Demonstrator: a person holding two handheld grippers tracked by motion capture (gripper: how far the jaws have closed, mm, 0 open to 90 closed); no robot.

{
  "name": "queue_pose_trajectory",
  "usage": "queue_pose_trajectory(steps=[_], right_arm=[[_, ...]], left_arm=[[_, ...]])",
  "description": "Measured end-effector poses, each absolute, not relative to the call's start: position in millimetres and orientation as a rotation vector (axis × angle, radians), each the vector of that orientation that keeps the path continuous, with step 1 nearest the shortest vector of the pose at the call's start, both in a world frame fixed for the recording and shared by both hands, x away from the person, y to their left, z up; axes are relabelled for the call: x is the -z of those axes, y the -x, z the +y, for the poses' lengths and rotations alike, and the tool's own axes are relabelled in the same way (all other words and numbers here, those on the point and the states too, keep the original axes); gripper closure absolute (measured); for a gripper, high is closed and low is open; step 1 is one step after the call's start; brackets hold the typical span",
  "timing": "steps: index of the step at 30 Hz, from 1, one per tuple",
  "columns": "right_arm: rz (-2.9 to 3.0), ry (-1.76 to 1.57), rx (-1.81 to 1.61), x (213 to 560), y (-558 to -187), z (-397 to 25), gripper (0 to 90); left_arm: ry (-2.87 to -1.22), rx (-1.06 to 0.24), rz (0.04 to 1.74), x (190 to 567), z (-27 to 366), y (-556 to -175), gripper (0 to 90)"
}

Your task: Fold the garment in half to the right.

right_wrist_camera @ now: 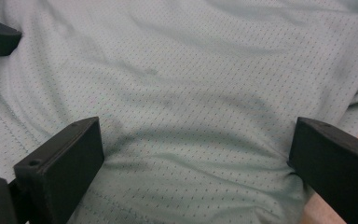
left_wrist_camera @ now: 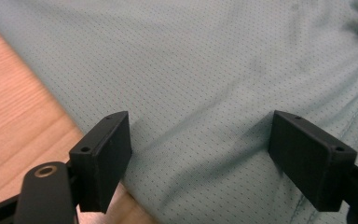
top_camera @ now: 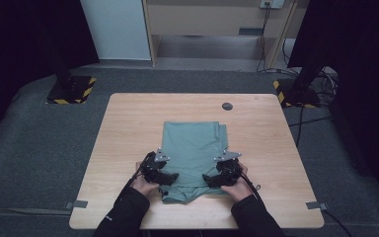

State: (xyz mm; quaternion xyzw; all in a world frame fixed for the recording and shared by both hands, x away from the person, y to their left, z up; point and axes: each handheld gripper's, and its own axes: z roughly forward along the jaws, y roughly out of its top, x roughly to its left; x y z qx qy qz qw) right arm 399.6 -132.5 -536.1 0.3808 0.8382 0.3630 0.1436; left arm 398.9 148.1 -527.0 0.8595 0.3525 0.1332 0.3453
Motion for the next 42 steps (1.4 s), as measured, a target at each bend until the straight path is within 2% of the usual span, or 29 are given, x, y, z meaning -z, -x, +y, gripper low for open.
queue_pose_trajectory(steps=[17,42], right_arm=[[2.388,-1.116,-1.056,537,-419,-129,2.9],[2.348,-1.126,-1.086,539,-427,-127,3.5]], left_arm=[[-2.213,-0.366,0.949,528,149,-416,20.2],[-2.197,-0.379,0.971,528,151,-427,20.5]])
